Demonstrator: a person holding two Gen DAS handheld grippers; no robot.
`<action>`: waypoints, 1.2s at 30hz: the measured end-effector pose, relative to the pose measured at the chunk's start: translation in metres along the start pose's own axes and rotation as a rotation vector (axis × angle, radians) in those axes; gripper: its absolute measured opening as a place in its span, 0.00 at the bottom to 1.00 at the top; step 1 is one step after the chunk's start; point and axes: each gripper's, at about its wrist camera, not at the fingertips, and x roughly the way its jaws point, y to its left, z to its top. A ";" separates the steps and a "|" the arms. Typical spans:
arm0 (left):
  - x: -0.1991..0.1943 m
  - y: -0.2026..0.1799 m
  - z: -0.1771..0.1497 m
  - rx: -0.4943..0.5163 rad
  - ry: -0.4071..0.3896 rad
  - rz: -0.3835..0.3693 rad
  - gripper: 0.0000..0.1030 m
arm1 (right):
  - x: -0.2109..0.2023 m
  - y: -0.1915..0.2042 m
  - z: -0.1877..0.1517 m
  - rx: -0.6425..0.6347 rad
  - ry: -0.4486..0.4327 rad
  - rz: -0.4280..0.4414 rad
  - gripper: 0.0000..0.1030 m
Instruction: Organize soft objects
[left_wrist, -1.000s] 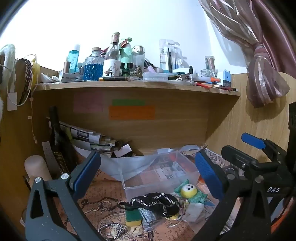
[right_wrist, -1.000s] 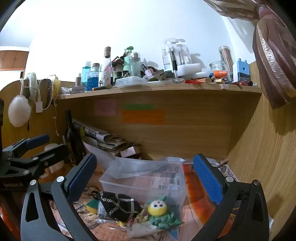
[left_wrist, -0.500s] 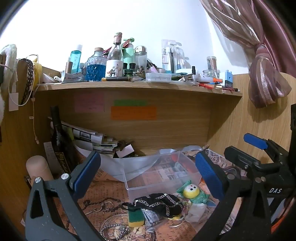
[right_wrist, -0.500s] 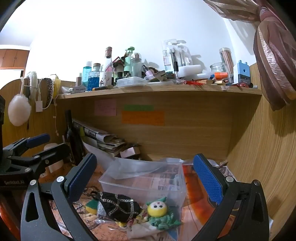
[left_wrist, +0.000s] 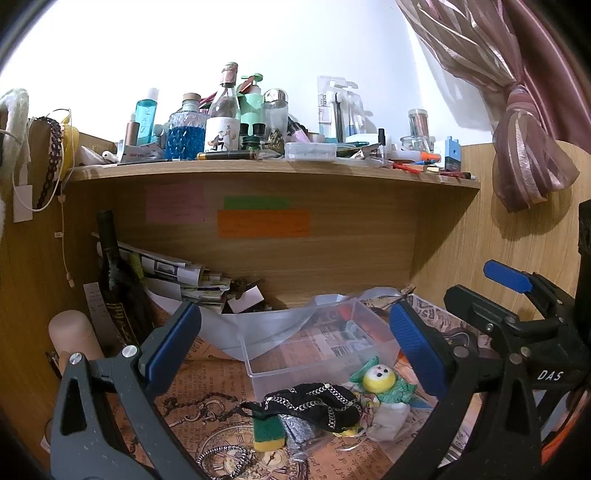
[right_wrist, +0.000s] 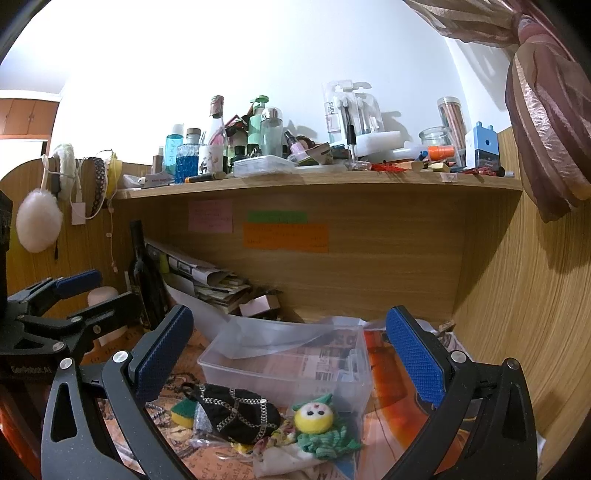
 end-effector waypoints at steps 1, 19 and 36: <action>0.000 0.000 0.000 0.002 -0.001 0.004 1.00 | 0.000 0.000 0.000 0.001 0.000 0.001 1.00; 0.007 0.003 0.001 0.005 0.006 0.009 1.00 | 0.003 -0.001 0.000 0.003 0.005 -0.002 1.00; 0.009 0.000 0.002 0.010 0.004 0.013 1.00 | 0.004 -0.001 -0.002 0.008 0.006 -0.009 1.00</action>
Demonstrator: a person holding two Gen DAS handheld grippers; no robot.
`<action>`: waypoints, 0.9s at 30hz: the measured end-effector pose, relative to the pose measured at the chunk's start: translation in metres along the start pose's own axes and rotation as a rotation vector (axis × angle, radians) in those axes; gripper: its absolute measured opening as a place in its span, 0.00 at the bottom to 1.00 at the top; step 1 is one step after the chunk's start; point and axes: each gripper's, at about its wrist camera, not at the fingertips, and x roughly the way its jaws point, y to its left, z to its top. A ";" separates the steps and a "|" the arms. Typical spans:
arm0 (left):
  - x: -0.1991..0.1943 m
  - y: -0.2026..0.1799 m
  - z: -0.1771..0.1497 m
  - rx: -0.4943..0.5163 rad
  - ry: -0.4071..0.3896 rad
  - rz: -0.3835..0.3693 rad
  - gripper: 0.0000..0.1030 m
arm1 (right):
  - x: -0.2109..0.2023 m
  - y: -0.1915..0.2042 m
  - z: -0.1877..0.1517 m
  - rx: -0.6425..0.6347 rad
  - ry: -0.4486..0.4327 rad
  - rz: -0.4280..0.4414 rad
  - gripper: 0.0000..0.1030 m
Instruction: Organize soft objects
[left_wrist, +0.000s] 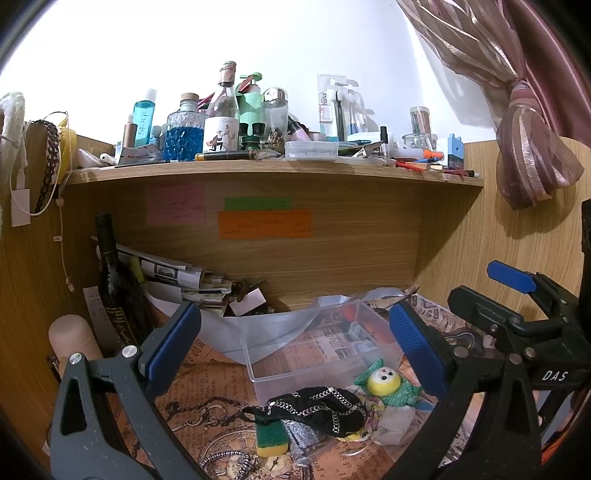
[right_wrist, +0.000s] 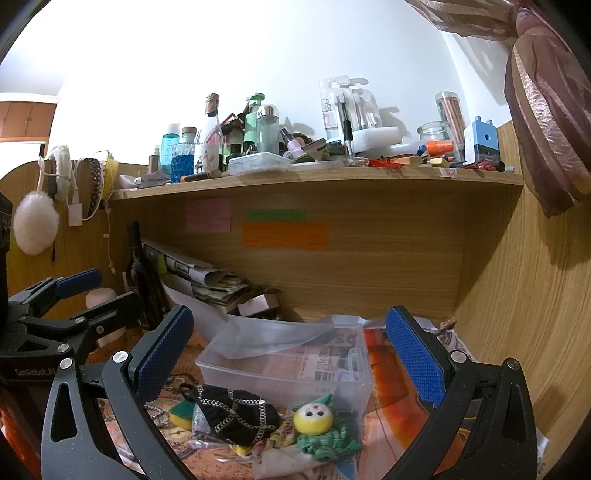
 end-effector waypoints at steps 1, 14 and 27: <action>0.001 -0.001 0.000 0.001 0.000 0.000 1.00 | 0.000 0.000 0.000 0.000 0.000 -0.001 1.00; -0.001 -0.006 0.000 0.015 -0.009 -0.001 1.00 | -0.002 0.000 0.000 0.003 -0.003 -0.003 1.00; 0.011 -0.001 -0.008 -0.004 0.049 -0.009 1.00 | 0.001 -0.007 -0.004 0.013 0.019 -0.001 1.00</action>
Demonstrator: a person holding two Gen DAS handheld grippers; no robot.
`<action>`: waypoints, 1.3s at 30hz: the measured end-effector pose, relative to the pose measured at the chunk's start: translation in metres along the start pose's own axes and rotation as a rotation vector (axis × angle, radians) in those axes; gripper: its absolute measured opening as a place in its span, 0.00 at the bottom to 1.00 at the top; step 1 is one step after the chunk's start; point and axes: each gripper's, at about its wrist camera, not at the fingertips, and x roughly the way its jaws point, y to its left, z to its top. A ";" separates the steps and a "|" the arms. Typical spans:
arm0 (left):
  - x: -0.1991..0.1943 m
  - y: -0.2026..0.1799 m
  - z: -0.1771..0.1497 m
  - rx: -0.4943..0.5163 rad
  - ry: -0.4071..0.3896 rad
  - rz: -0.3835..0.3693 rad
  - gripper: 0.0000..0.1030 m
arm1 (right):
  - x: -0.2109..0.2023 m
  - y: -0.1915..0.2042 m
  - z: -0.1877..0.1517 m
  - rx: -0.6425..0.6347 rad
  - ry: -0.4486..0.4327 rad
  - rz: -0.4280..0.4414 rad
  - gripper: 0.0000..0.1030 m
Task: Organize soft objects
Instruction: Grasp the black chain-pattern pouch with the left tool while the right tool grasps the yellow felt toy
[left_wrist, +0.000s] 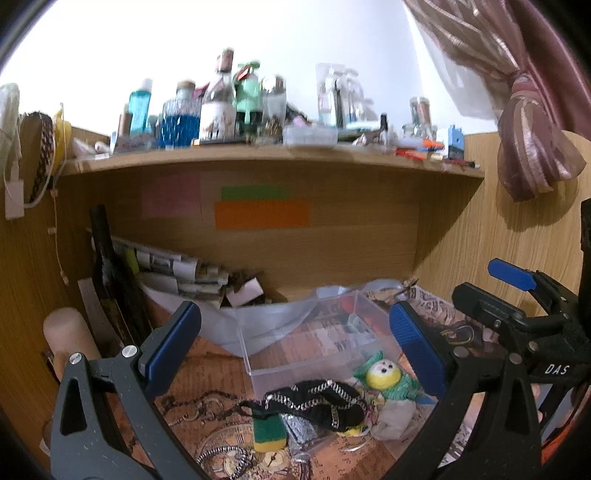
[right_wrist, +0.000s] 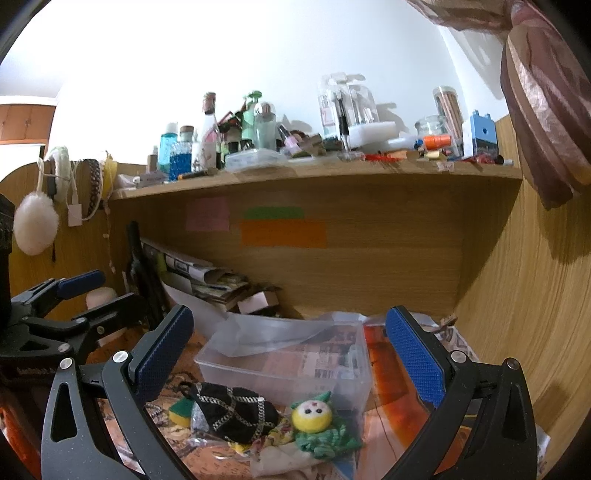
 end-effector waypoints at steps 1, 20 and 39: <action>0.003 0.002 -0.003 -0.005 0.015 -0.001 1.00 | 0.003 -0.002 -0.002 0.002 0.013 -0.005 1.00; 0.093 0.024 -0.087 -0.104 0.403 -0.042 0.79 | 0.066 -0.044 -0.079 0.073 0.388 -0.015 0.86; 0.123 0.010 -0.103 -0.072 0.466 -0.083 0.42 | 0.116 -0.035 -0.105 0.094 0.564 0.087 0.39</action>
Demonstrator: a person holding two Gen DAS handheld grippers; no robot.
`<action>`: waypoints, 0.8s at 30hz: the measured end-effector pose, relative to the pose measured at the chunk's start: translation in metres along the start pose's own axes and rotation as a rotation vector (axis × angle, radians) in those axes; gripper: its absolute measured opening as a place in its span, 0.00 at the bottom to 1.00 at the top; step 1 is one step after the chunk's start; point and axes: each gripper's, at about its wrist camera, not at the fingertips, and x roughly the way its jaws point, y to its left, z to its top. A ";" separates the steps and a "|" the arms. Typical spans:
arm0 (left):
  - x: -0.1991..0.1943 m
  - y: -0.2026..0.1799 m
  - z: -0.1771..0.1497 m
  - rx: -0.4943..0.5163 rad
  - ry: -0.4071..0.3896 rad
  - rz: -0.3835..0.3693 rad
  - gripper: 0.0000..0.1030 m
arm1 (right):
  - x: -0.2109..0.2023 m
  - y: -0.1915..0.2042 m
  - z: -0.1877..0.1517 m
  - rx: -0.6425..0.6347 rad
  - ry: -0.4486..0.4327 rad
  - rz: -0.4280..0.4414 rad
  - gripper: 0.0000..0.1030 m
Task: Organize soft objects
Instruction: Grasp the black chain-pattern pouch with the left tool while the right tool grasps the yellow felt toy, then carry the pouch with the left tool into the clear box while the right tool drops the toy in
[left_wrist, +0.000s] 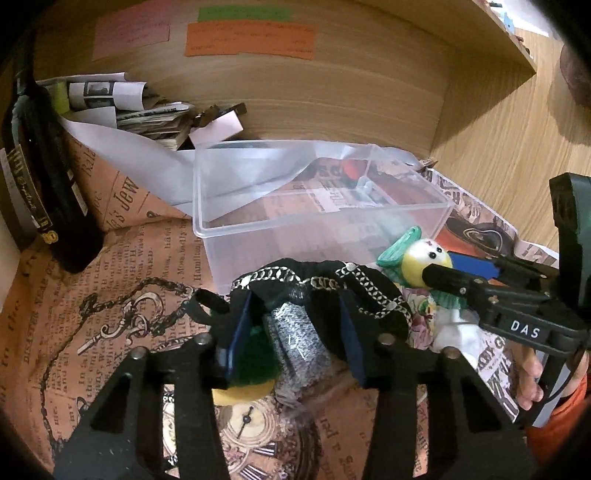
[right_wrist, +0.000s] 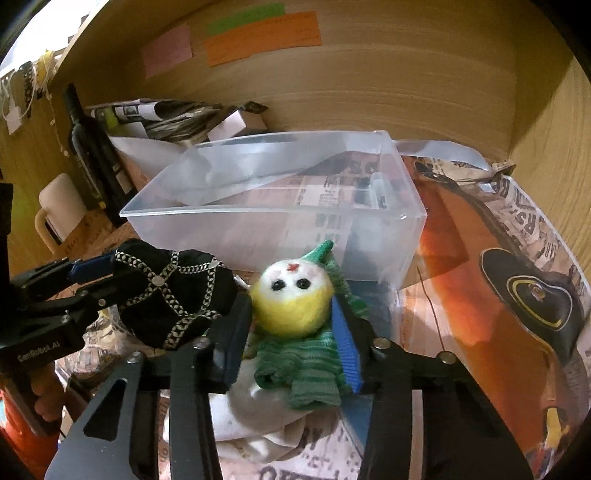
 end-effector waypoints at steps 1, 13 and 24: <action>-0.001 0.001 0.000 -0.001 -0.002 -0.003 0.38 | -0.001 -0.001 0.000 0.006 -0.006 0.004 0.37; -0.036 -0.006 0.007 0.006 -0.077 -0.045 0.08 | -0.023 0.004 0.000 -0.016 -0.093 -0.013 0.36; -0.071 -0.014 0.027 0.037 -0.182 -0.055 0.07 | -0.050 0.010 0.008 -0.032 -0.184 -0.014 0.36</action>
